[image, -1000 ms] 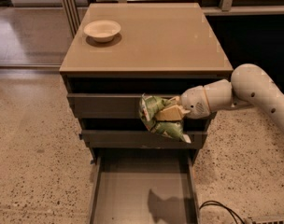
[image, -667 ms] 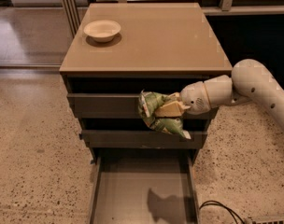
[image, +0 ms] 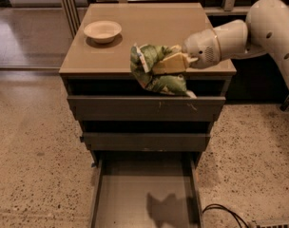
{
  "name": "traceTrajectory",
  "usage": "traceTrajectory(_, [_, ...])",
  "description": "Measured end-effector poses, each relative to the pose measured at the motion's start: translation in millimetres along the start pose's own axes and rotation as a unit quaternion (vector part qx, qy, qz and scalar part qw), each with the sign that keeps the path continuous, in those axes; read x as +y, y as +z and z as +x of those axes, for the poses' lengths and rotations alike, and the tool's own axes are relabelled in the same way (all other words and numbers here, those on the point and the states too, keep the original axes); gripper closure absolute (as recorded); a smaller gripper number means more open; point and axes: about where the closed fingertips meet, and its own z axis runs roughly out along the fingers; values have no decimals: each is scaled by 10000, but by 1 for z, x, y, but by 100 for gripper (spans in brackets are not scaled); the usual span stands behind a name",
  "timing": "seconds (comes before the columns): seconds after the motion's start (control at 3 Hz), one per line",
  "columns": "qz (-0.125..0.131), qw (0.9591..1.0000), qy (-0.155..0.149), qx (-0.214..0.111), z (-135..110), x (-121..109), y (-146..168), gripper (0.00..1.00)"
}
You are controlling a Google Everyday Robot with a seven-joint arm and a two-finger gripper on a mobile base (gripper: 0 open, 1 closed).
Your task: Pick green jalapeno chip bag from bottom drawer and place on counter
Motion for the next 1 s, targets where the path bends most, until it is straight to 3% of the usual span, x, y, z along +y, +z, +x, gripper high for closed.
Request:
traceTrajectory(0.33, [-85,9985,-516,-150,-69,14,-21,100])
traceTrajectory(0.67, [142,9964,-796,-268,-105,-11,-33,100])
traceTrajectory(1.0, [687,9940,-820,-243,-110,-75,-34,100])
